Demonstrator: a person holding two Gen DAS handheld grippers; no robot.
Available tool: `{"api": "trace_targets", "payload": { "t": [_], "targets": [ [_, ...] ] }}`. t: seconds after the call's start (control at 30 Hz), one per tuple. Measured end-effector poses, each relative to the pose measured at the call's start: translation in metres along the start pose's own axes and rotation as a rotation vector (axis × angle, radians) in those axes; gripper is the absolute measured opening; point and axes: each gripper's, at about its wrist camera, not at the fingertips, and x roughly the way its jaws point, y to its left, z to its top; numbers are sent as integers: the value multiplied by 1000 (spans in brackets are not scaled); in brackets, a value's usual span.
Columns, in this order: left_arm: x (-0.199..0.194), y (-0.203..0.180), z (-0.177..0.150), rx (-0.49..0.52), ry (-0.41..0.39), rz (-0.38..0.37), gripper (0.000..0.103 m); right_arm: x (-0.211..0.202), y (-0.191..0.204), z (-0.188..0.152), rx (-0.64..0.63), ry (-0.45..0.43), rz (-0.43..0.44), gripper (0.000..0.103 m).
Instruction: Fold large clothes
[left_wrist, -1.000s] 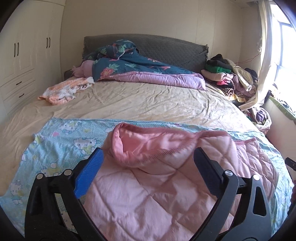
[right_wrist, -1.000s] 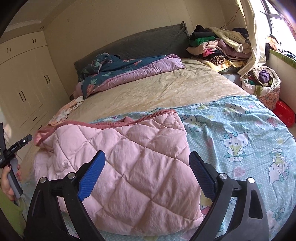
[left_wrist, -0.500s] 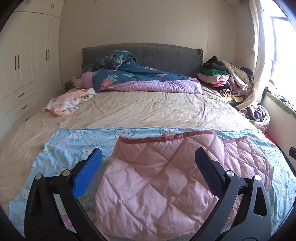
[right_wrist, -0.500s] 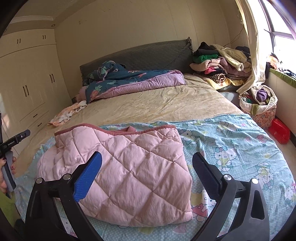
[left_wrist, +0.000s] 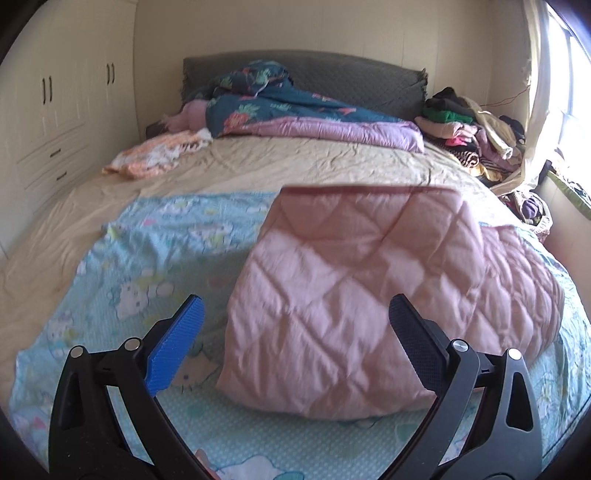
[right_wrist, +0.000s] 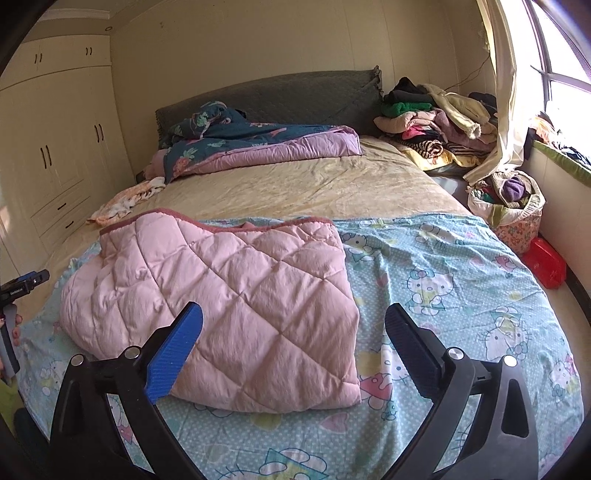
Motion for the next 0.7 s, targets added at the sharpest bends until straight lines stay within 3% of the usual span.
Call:
{"api": "trace_targets", "payload": {
  "t": [0.2,0.57,0.7],
  "targets": [
    [27,25,-30,-90,96,-39,94,34,4,-17,-22,87,-8,99],
    [66,24,-42,-121,160,-49,92,90,-7,-19,-19,151,-82,98],
    [68,16,-40,-109,136,-45,50,108,-10,-21,-14,179,-83,96]
  ]
}}
